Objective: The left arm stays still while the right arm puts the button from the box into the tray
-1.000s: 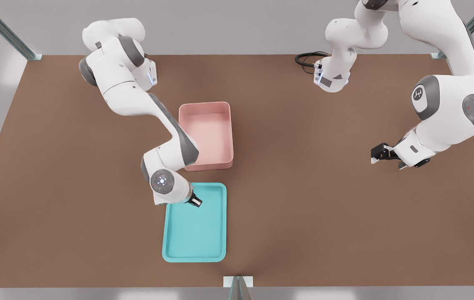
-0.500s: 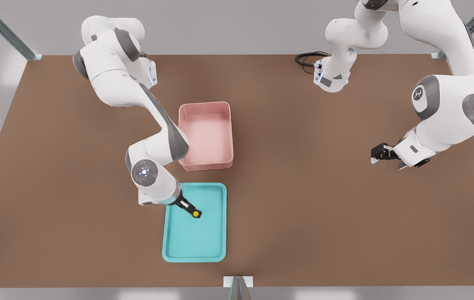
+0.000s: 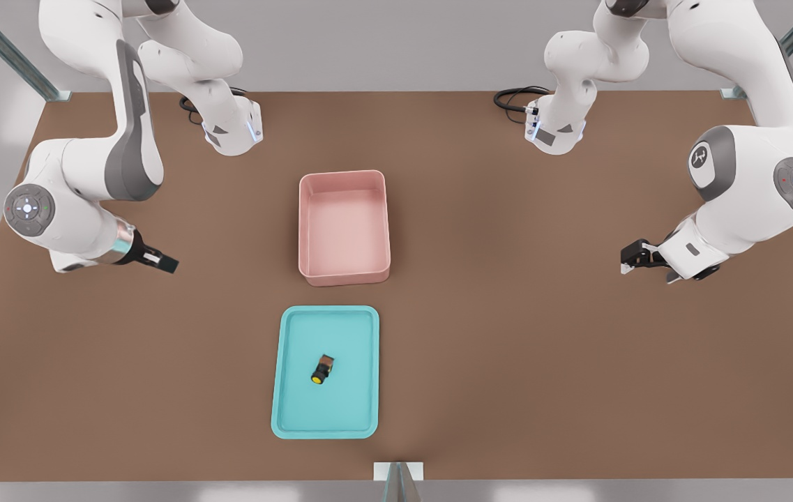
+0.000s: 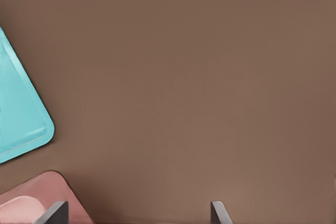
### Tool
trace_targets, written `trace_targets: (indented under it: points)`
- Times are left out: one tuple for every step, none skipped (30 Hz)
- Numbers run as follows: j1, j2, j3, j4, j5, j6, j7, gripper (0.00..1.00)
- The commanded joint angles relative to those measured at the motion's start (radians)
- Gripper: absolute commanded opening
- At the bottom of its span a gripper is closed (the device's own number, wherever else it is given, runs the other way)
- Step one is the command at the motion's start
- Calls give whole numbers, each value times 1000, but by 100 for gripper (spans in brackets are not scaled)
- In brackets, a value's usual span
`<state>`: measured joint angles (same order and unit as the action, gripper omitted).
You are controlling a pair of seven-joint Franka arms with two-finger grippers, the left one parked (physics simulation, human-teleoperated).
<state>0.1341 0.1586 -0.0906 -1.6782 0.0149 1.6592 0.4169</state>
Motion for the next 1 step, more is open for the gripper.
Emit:
trace_targets:
  points:
    - [-2, -1, 0, 3, 4, -4, -471, 100]
